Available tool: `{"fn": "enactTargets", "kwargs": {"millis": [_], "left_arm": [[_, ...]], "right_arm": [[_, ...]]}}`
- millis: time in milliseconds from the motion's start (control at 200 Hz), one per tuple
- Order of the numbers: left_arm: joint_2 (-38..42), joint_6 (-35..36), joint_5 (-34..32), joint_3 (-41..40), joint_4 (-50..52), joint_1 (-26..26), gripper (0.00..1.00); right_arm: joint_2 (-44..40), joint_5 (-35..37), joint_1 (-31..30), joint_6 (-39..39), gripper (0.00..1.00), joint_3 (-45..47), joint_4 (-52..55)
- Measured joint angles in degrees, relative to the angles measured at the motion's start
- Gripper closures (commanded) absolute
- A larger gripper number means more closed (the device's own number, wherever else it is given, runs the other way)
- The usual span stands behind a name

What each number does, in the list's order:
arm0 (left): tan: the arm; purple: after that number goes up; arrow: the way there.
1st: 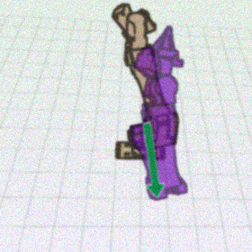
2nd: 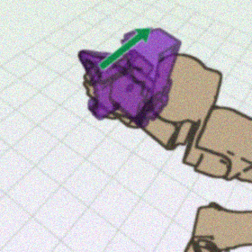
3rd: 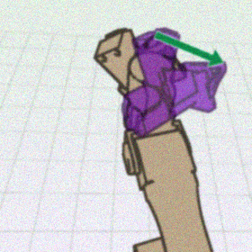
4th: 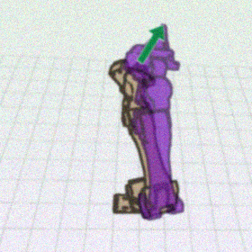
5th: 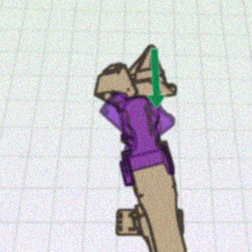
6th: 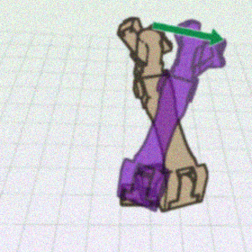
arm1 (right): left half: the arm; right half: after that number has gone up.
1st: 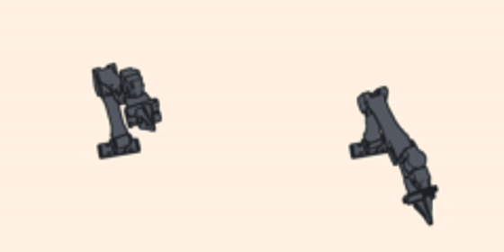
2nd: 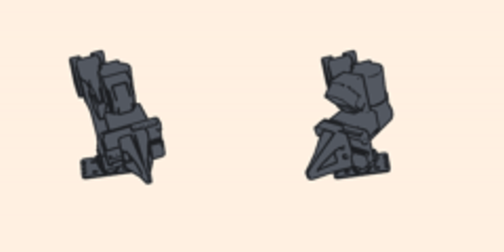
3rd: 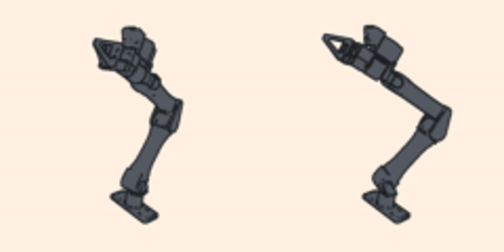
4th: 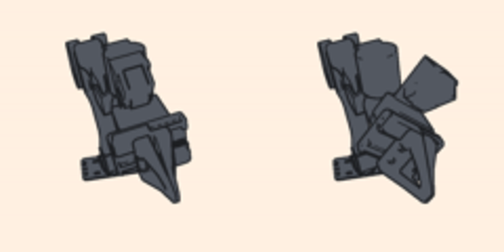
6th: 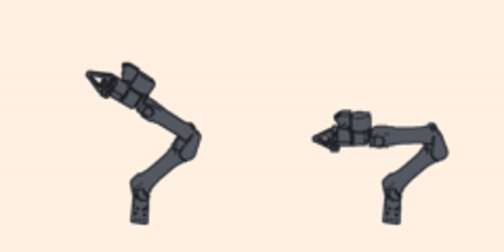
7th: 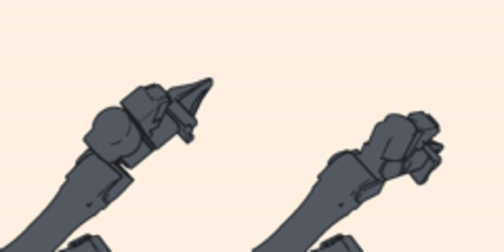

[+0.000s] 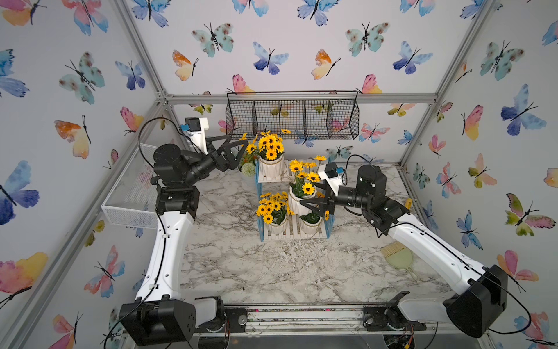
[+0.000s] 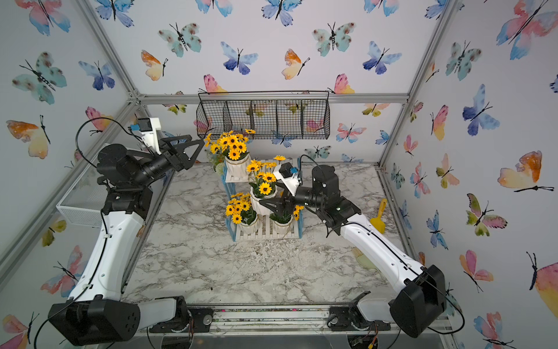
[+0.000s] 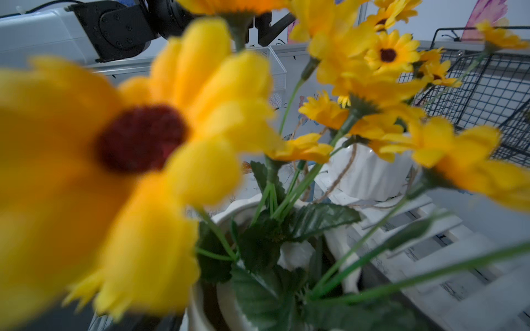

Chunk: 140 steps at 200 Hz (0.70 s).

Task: Take the sunflower pots off the shelves
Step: Place the sunflower pot at the center of the board.

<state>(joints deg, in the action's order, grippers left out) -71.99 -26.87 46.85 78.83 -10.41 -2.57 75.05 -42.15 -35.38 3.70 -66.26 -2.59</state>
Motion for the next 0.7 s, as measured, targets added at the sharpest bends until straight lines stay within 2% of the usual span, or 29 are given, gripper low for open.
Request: {"fn": "enactTargets", "kwargs": {"millis": [385,701], "left_arm": [[2.2,-0.2,0.0,-2.3,0.0,-0.2,0.02],[2.4,-0.4,0.0,-2.6,0.3,-0.4,0.02]], "right_arm": [[-5.1,2.4,-4.5,-1.7,0.98,9.2,-3.3],[-5.9,4.3,-8.7,-3.9,0.98,18.4,-10.3]]}}
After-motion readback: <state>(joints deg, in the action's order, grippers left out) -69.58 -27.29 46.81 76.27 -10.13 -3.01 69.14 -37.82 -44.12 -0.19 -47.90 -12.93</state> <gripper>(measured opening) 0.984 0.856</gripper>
